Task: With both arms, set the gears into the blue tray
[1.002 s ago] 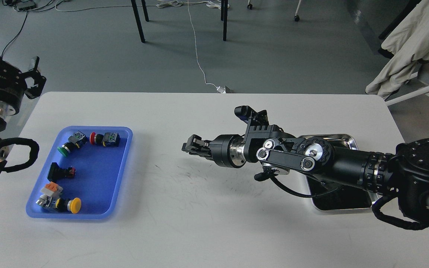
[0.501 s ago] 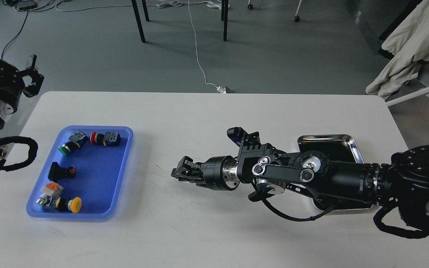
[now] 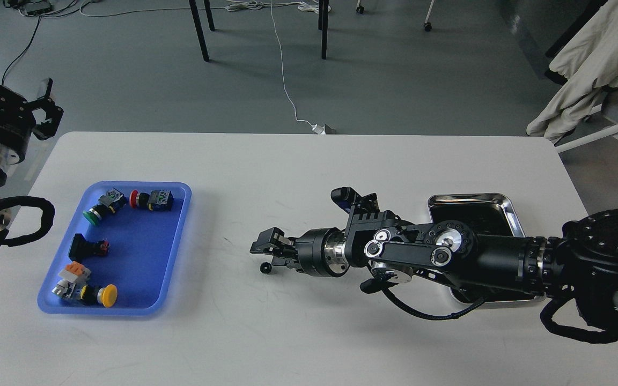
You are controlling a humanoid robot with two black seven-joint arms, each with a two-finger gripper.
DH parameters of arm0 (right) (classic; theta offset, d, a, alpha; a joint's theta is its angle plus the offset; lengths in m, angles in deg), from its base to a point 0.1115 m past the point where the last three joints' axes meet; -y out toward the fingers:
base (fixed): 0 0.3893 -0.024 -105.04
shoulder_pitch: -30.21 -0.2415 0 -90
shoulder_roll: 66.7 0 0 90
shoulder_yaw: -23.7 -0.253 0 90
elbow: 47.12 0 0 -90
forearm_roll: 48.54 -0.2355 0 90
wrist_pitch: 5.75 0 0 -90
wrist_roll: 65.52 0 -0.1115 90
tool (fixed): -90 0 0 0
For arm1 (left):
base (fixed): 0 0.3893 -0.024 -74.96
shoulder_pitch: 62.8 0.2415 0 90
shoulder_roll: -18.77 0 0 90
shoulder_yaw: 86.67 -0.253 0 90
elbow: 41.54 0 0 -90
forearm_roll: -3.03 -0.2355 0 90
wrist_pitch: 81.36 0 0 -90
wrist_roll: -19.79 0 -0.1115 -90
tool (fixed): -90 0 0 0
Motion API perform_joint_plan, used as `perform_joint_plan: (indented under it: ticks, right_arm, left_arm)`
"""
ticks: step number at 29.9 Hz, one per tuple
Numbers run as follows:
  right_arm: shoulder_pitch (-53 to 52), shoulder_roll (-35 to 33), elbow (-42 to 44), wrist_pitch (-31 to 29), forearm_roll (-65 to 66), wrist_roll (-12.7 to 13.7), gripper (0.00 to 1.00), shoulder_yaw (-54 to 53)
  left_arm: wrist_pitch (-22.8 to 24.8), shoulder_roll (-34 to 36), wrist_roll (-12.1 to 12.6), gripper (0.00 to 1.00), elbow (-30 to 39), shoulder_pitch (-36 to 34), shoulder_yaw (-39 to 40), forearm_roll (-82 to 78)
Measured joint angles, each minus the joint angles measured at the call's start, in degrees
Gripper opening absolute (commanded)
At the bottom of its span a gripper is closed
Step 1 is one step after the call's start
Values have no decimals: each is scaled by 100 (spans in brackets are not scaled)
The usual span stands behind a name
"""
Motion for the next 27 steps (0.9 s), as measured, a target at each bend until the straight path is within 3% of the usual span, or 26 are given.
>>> perform_joint_plan:
  ticks: [16, 21, 27]
  right_arm:
    - [-1210, -79, 35, -206, -499, -55, 94, -916]
    - [-1307, -1177, -319, -337, -759, -54, 94, -1505]
    - [-1055, -2949, -780, -389, -1421, -61, 94, -2403]
  left_arm:
    - [1, 107, 25, 98, -14, -5, -90, -14]
    - [15, 266, 28, 98, -12, 14, -97, -14]
    - [60, 599, 68, 98, 142, 16, -101, -14]
